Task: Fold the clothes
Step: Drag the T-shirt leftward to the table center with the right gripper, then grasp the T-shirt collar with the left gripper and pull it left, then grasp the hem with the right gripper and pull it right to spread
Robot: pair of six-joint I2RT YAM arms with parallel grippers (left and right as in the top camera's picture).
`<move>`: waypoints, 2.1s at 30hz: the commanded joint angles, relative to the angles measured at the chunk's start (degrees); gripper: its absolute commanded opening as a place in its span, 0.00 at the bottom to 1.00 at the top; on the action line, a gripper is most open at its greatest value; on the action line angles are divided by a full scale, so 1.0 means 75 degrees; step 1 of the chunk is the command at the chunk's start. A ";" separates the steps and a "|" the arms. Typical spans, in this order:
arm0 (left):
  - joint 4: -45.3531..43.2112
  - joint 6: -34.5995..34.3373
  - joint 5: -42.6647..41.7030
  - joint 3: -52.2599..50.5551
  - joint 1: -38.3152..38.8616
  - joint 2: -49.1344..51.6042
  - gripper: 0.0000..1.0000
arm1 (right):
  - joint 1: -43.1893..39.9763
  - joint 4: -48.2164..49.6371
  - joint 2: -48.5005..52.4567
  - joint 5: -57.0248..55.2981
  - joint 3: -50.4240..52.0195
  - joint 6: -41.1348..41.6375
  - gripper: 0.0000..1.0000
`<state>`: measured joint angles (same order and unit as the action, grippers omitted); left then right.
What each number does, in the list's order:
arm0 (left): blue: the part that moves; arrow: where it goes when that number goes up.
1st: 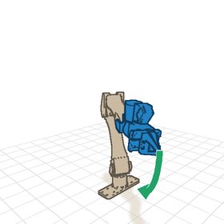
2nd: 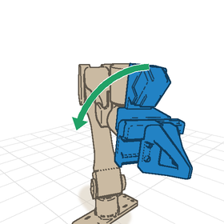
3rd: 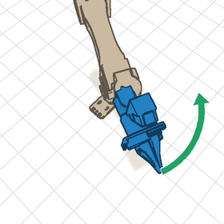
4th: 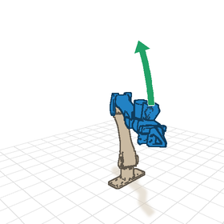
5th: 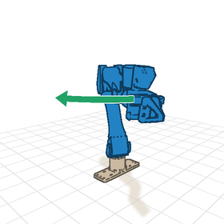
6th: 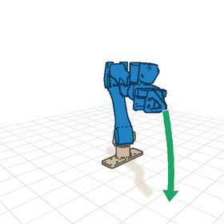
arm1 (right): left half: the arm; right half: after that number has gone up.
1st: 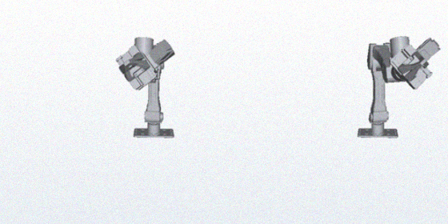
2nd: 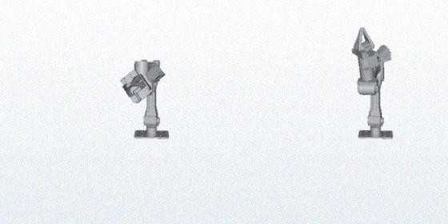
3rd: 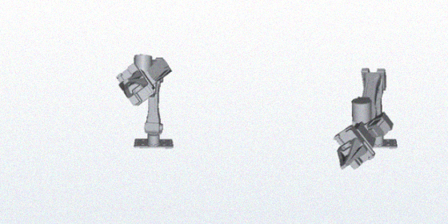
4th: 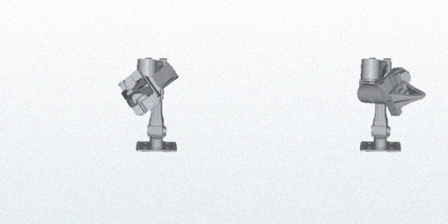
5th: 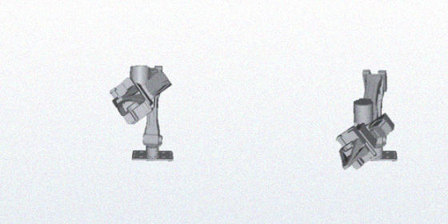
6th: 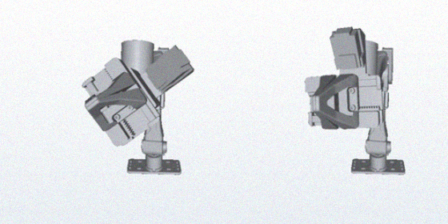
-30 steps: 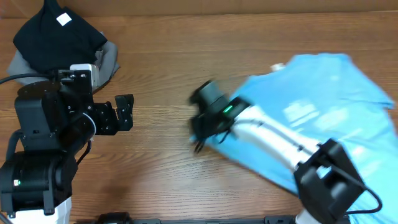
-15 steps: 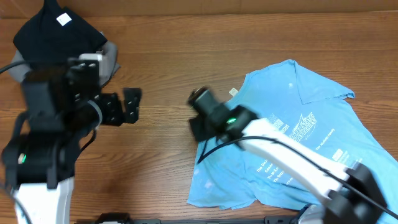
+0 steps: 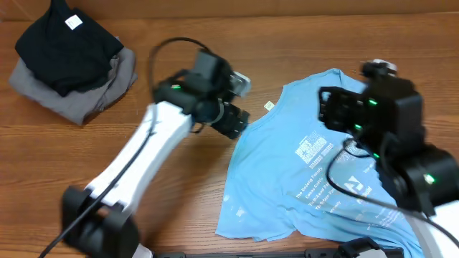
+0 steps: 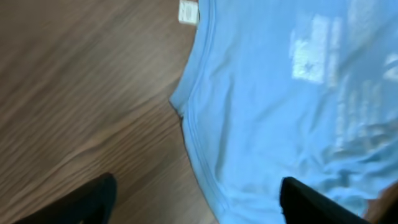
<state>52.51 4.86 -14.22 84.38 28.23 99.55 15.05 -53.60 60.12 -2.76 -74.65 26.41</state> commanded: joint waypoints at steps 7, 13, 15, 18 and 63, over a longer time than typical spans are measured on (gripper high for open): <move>-0.0804 0.0029 0.0498 0.0119 0.0242 0.2084 0.73 | -0.0283 -0.0819 -0.0481 -0.0026 -0.0143 0.0058 0.61; -0.1209 0.0029 0.0015 0.0119 0.0242 0.2739 0.59 | -0.0283 -0.0912 -0.0382 -0.0029 -0.0143 0.0058 0.61; -0.1279 0.0003 -0.0172 0.0119 0.0242 0.2917 0.51 | -0.0283 -0.0912 -0.0370 -0.0099 -0.0143 0.0058 0.61; -0.1341 -0.0163 -0.0175 0.0119 0.0245 0.3121 0.37 | -0.0283 -0.0930 -0.0370 -0.0315 -0.0143 0.0058 0.64; 0.0146 -0.1000 0.1556 0.0172 -0.4153 -0.0784 0.62 | -0.5415 -0.2215 0.5834 0.0443 0.0361 -0.0589 0.70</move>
<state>53.17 -4.64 0.12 85.54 -3.09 96.27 -22.98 -71.13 102.28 -0.78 -72.18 23.90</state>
